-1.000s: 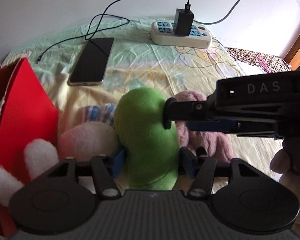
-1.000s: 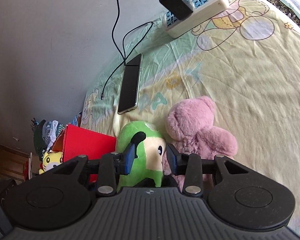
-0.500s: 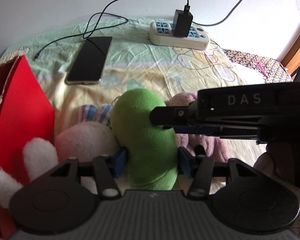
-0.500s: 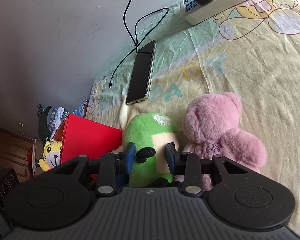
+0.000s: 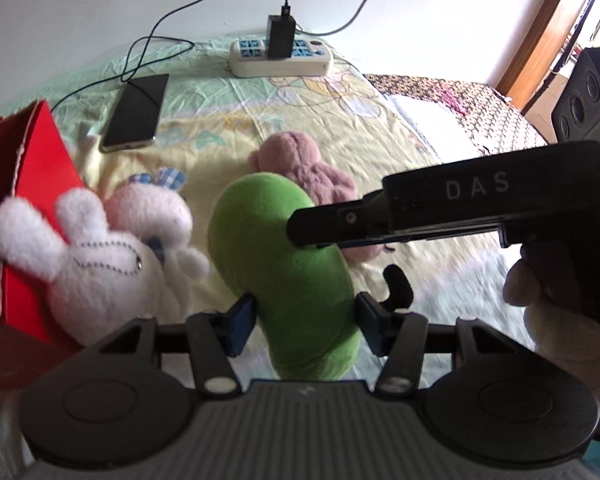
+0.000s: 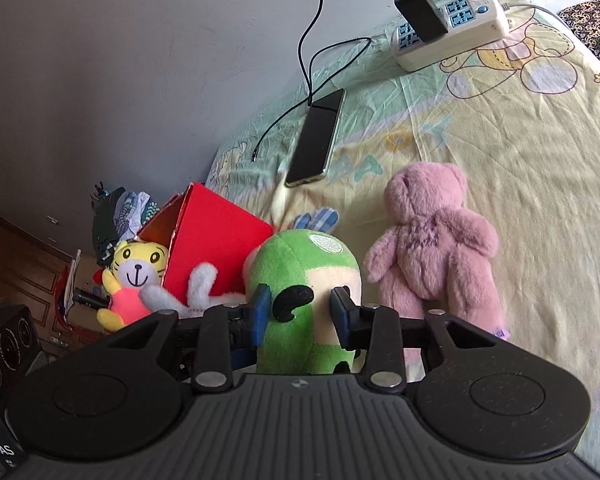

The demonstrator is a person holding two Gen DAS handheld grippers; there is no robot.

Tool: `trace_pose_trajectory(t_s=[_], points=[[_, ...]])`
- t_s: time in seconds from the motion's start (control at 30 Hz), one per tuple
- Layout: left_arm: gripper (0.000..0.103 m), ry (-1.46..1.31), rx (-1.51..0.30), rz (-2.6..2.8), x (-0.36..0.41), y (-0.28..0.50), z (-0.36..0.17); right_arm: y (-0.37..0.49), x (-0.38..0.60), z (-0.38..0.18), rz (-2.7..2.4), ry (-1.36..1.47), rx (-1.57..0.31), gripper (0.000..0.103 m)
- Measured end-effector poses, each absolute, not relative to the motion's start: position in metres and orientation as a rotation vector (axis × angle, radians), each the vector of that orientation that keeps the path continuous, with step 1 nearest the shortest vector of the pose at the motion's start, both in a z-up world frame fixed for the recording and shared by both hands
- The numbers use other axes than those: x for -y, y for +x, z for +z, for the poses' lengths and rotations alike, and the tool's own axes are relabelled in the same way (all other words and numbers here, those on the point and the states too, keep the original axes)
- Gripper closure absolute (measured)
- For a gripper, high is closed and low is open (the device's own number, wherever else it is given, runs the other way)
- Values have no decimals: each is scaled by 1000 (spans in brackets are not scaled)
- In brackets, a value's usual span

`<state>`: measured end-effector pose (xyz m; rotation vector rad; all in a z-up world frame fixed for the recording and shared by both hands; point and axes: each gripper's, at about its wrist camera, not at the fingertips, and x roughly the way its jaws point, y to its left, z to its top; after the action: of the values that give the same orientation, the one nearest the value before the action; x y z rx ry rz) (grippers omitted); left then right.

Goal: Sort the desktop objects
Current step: 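Lift the green plush with the right gripper and carry it into the box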

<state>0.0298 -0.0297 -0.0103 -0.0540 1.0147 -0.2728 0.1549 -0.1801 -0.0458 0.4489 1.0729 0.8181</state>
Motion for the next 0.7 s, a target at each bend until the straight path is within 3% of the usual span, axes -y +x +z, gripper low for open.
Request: trace_pose_trajectory(t_s=[0.3,0.7], points=[[46,-37,-1107,-281,28,-11,-40,93,189,-72,797,375,-1182,66],[37,-37,-1010,-204,11,-15,-18,83,204,-75,741,495,-1138,65]])
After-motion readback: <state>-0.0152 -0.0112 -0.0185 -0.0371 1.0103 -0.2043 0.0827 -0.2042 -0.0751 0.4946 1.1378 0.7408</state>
